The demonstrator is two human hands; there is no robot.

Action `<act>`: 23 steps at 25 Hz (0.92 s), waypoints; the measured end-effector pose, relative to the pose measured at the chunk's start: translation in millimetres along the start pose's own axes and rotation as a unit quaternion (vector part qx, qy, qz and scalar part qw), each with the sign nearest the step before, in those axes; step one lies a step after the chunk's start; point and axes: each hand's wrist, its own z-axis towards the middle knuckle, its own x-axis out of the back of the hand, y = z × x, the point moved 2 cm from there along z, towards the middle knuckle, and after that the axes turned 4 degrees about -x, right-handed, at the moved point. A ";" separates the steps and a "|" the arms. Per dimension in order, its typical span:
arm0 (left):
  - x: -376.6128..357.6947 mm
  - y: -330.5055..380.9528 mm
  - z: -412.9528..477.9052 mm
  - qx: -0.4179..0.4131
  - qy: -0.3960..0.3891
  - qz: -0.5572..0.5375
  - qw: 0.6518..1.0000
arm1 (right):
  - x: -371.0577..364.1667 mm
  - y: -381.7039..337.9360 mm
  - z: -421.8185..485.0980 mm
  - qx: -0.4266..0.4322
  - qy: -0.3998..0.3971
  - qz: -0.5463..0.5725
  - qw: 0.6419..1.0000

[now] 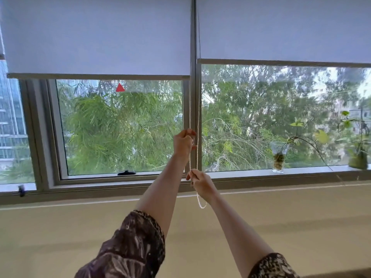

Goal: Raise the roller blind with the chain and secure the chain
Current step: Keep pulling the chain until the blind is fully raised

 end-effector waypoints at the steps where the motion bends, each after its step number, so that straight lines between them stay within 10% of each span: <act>1: 1.6 -2.4 -2.5 -0.008 0.006 0.017 1.000 | 2.8 0.6 -0.4 -0.031 -0.024 0.029 0.999; 15: 11.9 -67.8 -64.8 0.014 -0.051 0.078 0.996 | 77.0 -135.8 78.0 0.030 0.079 0.263 0.961; 23: 41.9 -61.3 -58.3 0.094 -0.203 0.123 0.967 | 45.7 -140.3 65.1 0.090 0.128 0.207 0.966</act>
